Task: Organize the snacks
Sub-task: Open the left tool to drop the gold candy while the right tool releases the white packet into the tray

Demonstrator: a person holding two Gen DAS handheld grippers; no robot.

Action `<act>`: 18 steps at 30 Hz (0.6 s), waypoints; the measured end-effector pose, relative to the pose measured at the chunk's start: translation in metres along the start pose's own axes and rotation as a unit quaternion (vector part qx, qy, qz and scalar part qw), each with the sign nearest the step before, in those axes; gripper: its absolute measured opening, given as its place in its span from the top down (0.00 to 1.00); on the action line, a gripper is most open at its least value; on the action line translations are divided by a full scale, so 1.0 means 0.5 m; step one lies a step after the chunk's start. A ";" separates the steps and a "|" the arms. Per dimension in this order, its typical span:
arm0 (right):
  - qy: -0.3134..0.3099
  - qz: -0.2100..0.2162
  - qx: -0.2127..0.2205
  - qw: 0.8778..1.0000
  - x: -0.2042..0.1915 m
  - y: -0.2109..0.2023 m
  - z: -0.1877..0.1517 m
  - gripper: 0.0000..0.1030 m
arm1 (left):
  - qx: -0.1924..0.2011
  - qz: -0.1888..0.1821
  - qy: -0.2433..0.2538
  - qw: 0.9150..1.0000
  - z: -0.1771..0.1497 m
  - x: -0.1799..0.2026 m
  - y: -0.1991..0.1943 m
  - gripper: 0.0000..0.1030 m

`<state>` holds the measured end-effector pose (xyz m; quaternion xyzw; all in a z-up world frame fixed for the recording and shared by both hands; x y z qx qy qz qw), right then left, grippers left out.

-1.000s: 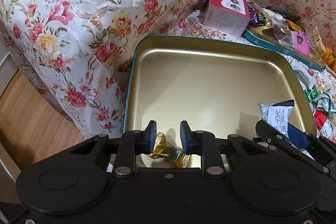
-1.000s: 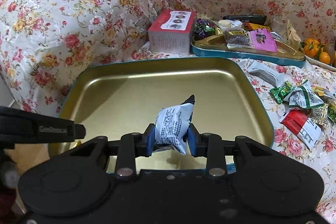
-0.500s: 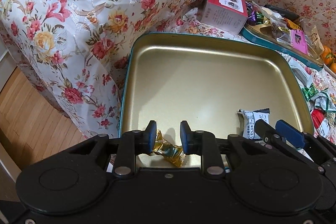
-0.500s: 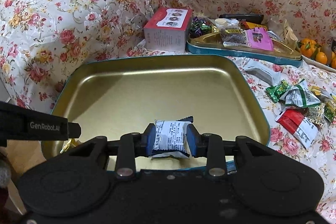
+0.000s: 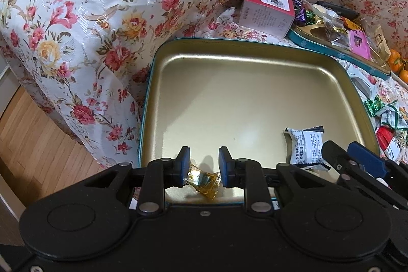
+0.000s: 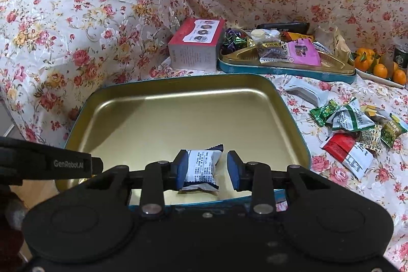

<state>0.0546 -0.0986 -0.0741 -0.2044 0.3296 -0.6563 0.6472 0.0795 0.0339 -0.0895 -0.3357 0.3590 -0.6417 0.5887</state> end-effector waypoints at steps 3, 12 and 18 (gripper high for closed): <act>-0.001 0.001 0.000 1.000 0.000 -0.004 -0.002 0.64 | 0.001 0.001 0.004 1.000 0.000 0.004 0.000 0.69; 0.005 0.000 -0.002 1.000 0.009 -0.020 -0.007 0.63 | 0.010 0.002 0.013 1.000 0.001 0.013 -0.009 0.69; 0.011 -0.005 0.005 1.000 0.024 -0.039 -0.008 0.62 | 0.016 0.001 0.025 1.000 -0.003 0.028 -0.017 0.69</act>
Point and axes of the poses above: each gripper's, at about its wrist camera, not at the fingertips, and y roughly the way its jaws point, x to its right, z to its top, the point moved 7 cm from there along y, roughly the way its jaws point, and after that the axes turned 5 degrees about y, right-handed, at the moved point
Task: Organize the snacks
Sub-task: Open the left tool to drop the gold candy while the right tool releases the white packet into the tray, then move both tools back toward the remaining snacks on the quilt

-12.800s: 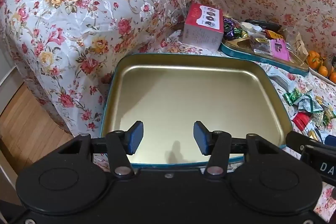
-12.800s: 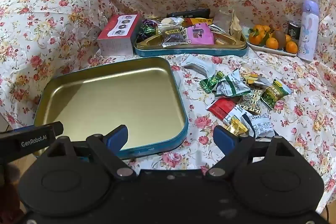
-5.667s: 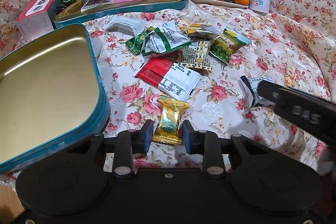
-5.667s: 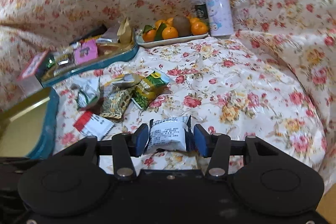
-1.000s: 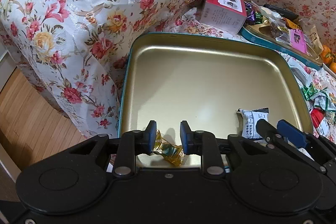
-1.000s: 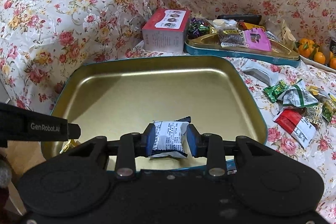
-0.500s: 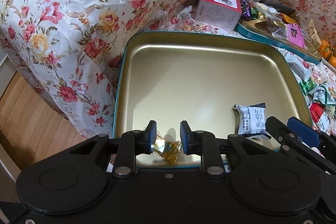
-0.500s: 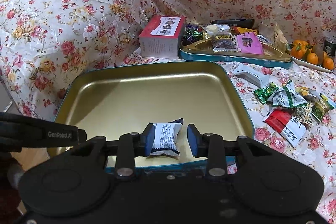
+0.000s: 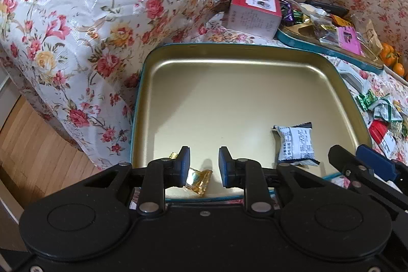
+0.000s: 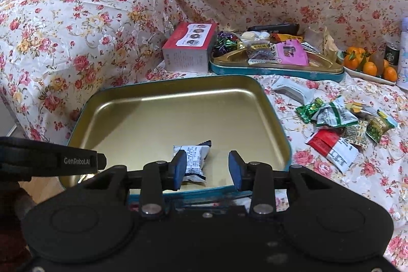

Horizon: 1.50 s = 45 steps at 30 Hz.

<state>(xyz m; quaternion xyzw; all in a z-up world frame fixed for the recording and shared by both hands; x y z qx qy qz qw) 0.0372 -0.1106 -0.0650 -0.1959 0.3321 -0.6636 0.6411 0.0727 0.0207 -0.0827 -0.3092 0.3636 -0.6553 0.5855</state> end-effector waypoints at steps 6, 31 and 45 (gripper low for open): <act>0.010 -0.010 0.006 1.000 0.029 -0.021 -0.005 0.61 | 0.009 -0.006 0.019 1.000 -0.006 0.031 -0.011 0.69; 0.113 -0.099 0.004 0.989 0.296 -0.070 -0.062 0.60 | 0.051 -0.051 0.135 0.988 -0.074 0.193 -0.046 0.69; 0.180 -0.116 0.004 0.977 0.424 -0.075 -0.075 0.59 | 0.065 -0.069 0.193 0.977 -0.116 0.312 -0.052 0.69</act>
Point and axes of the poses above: each gripper's, at about its wrist camera, not at the fingertips, and y roughly the way its jaws point, x to its right, z to its top, the point moved 7 cm from there along y, roughly the way its jaws point, and after that the axes turned 5 degrees about y, right-handed, at the moved point
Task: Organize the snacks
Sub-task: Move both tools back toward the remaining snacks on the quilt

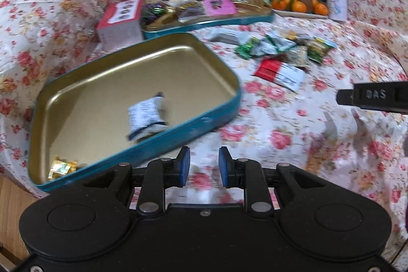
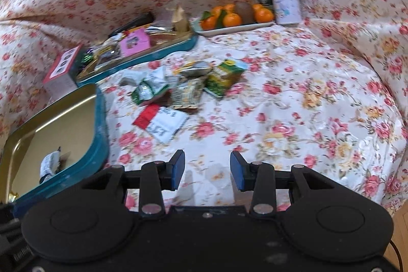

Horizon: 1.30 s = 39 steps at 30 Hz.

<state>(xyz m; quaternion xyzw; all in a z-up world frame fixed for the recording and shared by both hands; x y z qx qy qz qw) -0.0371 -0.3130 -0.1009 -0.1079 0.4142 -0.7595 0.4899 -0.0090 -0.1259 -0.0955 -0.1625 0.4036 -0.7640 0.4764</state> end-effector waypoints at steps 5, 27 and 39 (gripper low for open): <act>0.023 -0.003 0.004 1.000 0.039 0.013 0.015 0.59 | 0.006 -0.015 0.006 1.000 0.032 0.051 0.002 0.69; 0.055 0.028 0.032 0.998 0.076 0.088 0.135 0.59 | -0.020 -0.046 -0.050 0.997 0.166 0.146 0.135 0.69; 0.070 0.047 0.008 0.996 0.047 0.189 0.193 0.59 | -0.039 -0.055 -0.066 0.996 0.155 0.147 0.163 0.68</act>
Point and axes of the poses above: each gripper's, at about its wrist camera, not at the fingertips, and y roughly the way its jaws point, x to its right, z to its top, the point moved 7 cm from there along y, roughly the way its jaws point, and after that the axes turned 5 degrees about y, right-handed, at the moved point
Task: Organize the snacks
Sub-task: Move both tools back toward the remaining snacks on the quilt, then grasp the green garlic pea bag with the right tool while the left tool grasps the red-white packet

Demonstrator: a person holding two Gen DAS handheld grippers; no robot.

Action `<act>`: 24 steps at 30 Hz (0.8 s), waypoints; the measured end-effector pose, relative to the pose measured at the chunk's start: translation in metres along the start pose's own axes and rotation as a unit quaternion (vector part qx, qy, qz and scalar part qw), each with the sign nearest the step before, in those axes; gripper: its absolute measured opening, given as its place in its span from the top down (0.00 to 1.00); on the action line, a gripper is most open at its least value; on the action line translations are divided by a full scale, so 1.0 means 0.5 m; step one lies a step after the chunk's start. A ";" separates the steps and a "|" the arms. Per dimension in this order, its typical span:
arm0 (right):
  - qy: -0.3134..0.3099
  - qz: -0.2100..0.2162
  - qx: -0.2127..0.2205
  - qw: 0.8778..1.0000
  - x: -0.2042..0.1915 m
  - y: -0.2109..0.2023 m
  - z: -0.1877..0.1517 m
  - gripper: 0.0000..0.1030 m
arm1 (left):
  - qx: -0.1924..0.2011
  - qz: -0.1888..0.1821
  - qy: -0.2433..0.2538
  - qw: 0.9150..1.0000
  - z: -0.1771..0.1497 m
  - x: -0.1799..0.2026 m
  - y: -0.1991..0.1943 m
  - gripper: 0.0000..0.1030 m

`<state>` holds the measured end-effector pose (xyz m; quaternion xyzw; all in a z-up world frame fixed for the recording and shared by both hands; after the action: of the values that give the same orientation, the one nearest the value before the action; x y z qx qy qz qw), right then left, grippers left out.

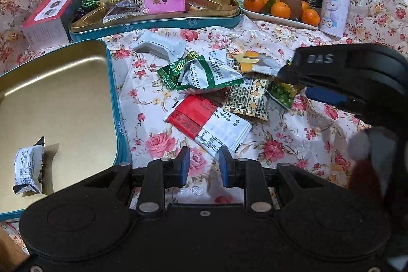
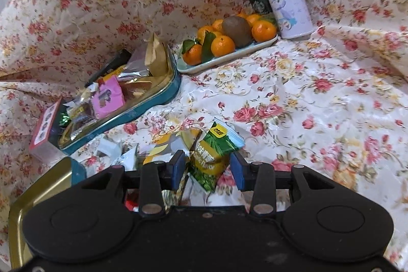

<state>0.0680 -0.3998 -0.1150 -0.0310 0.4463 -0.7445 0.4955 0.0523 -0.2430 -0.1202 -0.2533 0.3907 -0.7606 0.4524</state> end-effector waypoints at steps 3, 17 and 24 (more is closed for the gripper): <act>-0.007 -0.014 -0.003 1.000 0.008 0.019 0.005 0.59 | 0.000 -0.002 -0.003 1.000 0.000 -0.003 0.001 0.65; -0.012 -0.095 0.063 0.993 0.094 -0.026 0.021 0.59 | 0.004 0.011 0.011 1.000 -0.006 0.008 -0.001 0.63; -0.063 -0.064 0.079 0.993 0.049 0.006 0.032 0.59 | 0.001 0.009 0.005 1.000 -0.004 0.006 -0.001 0.63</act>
<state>0.0657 -0.4289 -0.1171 -0.0671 0.3508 -0.8041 0.4752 0.0494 -0.2447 -0.1207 -0.2461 0.3944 -0.7580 0.4575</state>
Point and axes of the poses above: each gripper's, at about its wrist camera, not at the fingertips, and y roughly the way its jaws point, x to its right, z to its top, the point moved 7 cm from there along y, roughly the way its jaws point, and after that the axes turned 5 degrees about y, right-handed, at the moved point
